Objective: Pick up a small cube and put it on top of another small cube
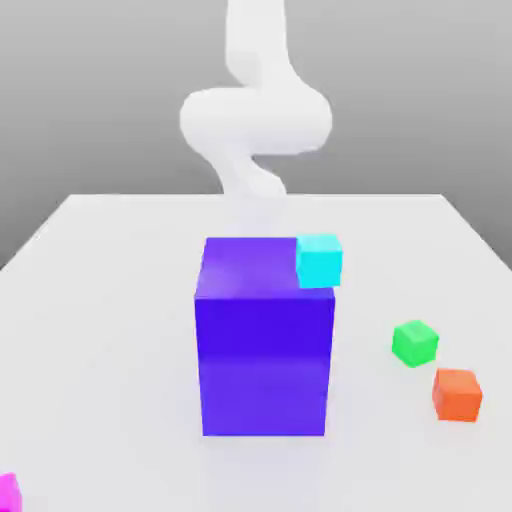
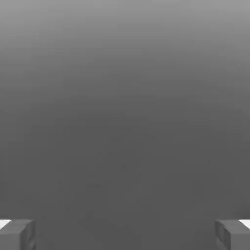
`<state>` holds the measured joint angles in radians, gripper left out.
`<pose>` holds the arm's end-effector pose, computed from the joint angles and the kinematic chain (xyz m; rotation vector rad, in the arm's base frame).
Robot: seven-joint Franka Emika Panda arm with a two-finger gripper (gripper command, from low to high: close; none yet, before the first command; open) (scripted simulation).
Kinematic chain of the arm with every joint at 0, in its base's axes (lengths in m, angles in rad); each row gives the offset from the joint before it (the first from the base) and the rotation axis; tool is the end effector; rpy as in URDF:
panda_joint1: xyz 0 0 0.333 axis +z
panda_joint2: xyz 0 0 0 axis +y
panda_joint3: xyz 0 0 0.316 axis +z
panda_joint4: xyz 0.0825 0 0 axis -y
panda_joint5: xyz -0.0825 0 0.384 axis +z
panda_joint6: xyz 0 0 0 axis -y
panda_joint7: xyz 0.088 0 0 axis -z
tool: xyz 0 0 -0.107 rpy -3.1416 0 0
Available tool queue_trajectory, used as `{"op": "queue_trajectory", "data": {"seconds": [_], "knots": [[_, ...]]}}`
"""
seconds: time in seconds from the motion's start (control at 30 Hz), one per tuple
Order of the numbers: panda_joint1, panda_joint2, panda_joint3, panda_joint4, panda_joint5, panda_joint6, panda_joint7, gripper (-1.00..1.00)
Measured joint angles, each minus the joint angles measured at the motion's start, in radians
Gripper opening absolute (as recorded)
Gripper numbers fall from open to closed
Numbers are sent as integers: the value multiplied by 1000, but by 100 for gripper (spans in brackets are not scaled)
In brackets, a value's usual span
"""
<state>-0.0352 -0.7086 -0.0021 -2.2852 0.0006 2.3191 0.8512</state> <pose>0.3784 -0.0144 0.6876 -2.4247 1.1545 -0.9589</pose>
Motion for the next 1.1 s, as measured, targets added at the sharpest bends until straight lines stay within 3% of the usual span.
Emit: {"op": "queue_trajectory", "data": {"seconds": [0.6,1.1], "knots": [[-201,659,-77,107,6,138,368,0],[-331,1208,-145,199,134,266,568,0]]}}
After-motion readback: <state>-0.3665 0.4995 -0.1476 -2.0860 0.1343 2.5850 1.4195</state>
